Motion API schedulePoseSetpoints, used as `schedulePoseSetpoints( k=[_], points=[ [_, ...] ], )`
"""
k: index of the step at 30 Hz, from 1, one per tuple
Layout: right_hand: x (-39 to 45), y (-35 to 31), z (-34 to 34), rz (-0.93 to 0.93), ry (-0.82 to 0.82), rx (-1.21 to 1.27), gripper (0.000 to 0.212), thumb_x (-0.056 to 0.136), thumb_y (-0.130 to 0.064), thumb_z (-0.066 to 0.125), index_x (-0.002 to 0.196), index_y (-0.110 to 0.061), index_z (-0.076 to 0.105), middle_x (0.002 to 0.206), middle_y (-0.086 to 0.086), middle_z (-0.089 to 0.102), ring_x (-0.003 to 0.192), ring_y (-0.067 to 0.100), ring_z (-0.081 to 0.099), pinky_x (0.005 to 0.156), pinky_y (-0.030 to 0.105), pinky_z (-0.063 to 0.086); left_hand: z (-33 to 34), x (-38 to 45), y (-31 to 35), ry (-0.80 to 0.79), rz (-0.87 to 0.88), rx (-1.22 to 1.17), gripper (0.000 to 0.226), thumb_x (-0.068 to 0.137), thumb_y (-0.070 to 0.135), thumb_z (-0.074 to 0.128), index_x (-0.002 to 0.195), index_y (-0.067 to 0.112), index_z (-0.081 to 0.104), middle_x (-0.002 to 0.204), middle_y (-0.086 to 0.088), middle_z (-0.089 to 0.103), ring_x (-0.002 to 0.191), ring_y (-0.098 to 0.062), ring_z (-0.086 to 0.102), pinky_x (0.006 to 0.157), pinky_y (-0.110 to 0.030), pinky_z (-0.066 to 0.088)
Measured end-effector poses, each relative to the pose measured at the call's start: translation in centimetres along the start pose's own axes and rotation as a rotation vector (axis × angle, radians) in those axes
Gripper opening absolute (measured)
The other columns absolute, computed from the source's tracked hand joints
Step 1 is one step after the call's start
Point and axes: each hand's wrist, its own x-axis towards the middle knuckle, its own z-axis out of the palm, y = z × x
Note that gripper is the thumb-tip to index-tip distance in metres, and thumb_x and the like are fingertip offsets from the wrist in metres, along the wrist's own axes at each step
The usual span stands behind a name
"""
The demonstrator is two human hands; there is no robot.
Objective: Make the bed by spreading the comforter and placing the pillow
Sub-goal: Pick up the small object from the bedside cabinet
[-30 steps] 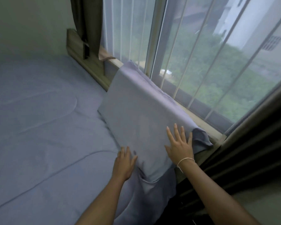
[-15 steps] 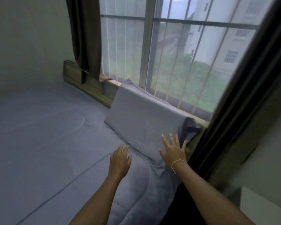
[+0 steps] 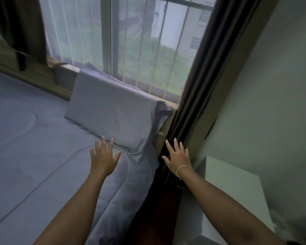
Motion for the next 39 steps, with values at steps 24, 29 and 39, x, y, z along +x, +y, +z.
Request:
schedulePoseSetpoints(
  k=[24,29,39],
  points=[
    [-18.2,42.6,12.6,0.726,-0.447,0.444,0.064,0.089,-0.030,0.059,0.146,-0.021,0.031,0.143,0.009,0.043,0.131,0.025,0.042,0.108,0.033,0.035,30.1,-11.7,36.9,-0.721,0.422,0.012,0.059,0.096,0.036,0.041,0.147,0.014,0.023,0.144,-0.014,0.041,0.129,-0.031,0.042,0.107,-0.041,0.037],
    [-18.3,45.3,16.5,0.869,-0.464,0.647,0.055,0.088,-0.024,0.061,0.139,-0.017,0.041,0.122,0.011,0.058,0.112,0.026,0.056,0.092,0.030,0.043,36.0,-16.8,41.1,-0.867,0.298,-0.035,0.060,0.098,0.033,0.040,0.149,0.012,0.017,0.152,-0.012,0.028,0.135,-0.029,0.033,0.107,-0.040,0.036],
    [-17.8,44.0,19.9,1.044,-0.354,0.987,0.054,0.082,-0.011,0.059,0.134,-0.015,0.048,0.125,0.009,0.058,0.117,0.028,0.055,0.101,0.039,0.045,41.5,-20.9,43.1,-0.833,0.303,0.094,0.077,0.094,0.029,0.049,0.149,0.005,0.002,0.157,-0.023,0.007,0.146,-0.036,0.007,0.119,-0.047,0.019]
  ],
)
